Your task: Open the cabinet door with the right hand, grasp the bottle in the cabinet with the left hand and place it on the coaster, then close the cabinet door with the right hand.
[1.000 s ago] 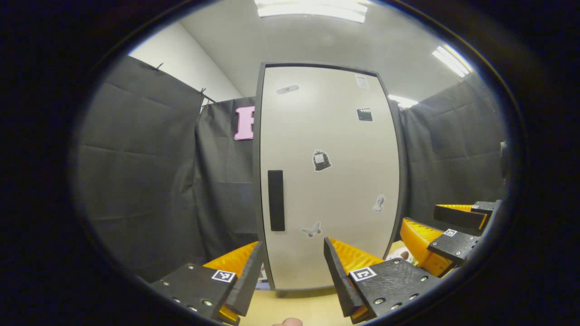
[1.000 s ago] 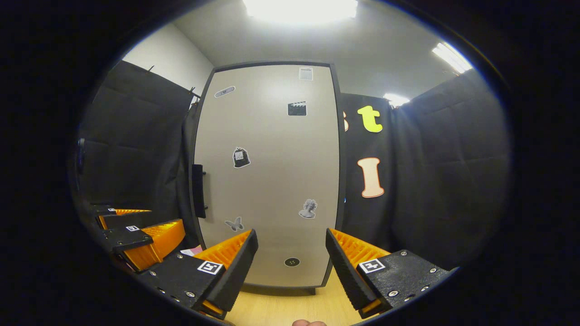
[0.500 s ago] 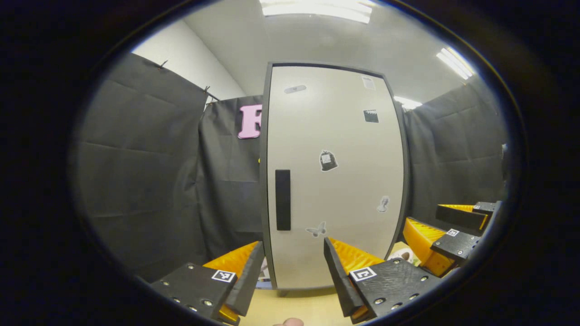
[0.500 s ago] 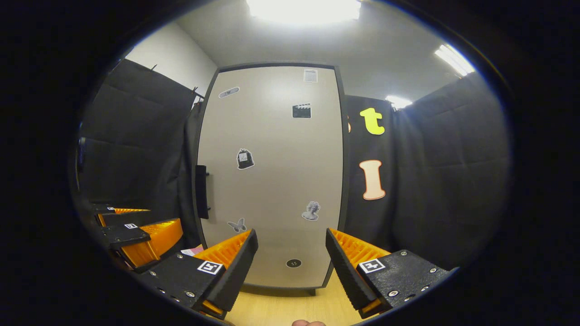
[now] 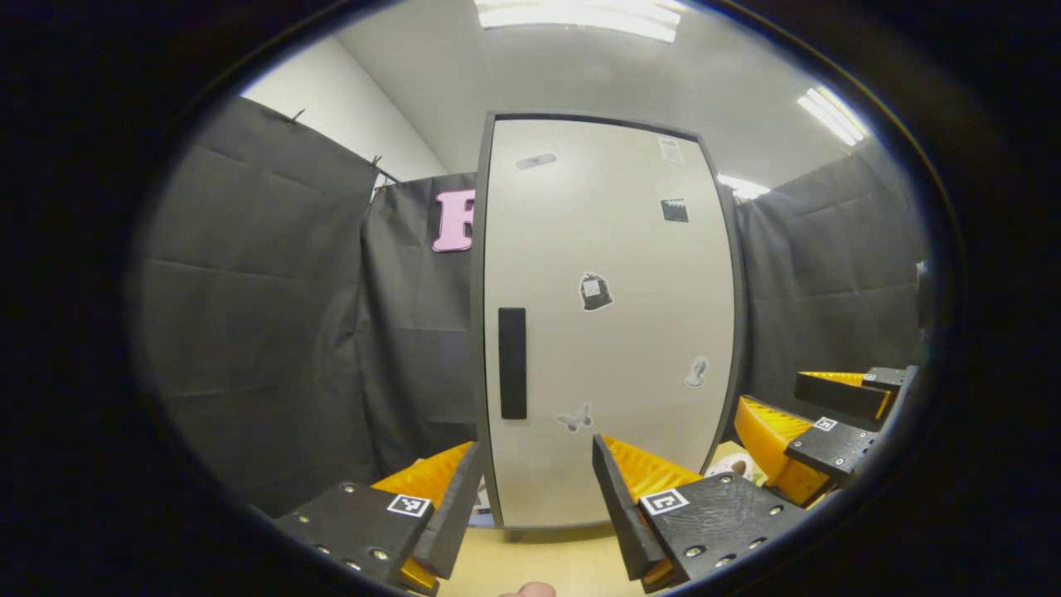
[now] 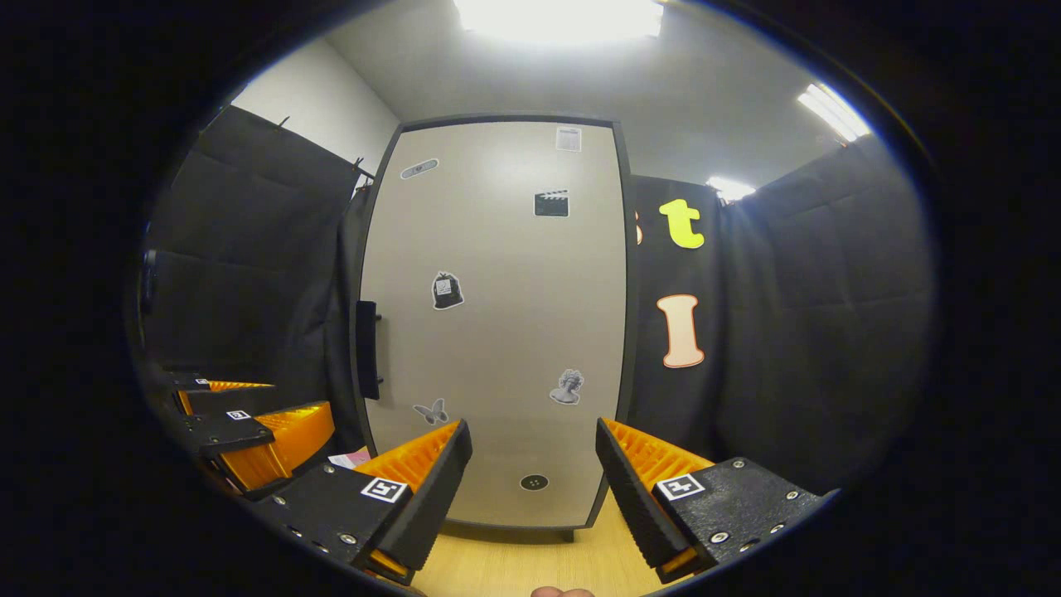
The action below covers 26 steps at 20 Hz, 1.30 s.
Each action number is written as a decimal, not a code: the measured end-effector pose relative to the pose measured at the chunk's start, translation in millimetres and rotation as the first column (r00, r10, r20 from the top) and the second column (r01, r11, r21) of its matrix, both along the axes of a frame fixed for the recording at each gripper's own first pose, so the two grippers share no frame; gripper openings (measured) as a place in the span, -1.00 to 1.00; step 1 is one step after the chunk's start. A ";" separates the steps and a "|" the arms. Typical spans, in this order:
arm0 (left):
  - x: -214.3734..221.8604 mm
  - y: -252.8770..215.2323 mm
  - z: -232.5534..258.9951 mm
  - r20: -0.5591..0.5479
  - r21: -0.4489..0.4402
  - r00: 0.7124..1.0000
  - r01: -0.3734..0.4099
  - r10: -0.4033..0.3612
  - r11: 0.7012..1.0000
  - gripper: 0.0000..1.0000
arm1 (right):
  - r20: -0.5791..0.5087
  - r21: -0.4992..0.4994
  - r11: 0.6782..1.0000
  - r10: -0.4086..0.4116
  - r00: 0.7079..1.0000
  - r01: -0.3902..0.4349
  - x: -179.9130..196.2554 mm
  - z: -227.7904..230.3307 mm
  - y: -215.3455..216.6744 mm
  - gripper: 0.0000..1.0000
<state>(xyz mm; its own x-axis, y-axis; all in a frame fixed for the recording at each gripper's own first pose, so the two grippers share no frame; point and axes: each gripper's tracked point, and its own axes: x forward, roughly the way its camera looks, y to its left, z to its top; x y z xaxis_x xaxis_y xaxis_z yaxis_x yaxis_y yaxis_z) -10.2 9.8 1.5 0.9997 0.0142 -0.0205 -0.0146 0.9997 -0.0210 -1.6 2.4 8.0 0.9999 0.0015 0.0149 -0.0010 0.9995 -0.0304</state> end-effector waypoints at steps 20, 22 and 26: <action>-70.8 134.1 -35.0 -0.027 0.021 0.985 -0.171 0.171 0.985 0.52 | 0.066 -0.019 0.981 0.195 0.979 -0.194 94.9 30.5 139.4 0.87; -78.1 155.5 -39.4 -0.034 0.034 0.980 -0.194 0.195 0.980 0.51 | 0.048 -0.019 0.973 0.230 0.972 -0.229 104.9 27.5 166.3 0.87; -89.1 187.9 -55.0 -0.064 0.041 0.970 -0.232 0.234 0.972 0.52 | 0.046 -0.053 0.968 0.247 0.968 -0.244 127.7 14.5 200.2 0.88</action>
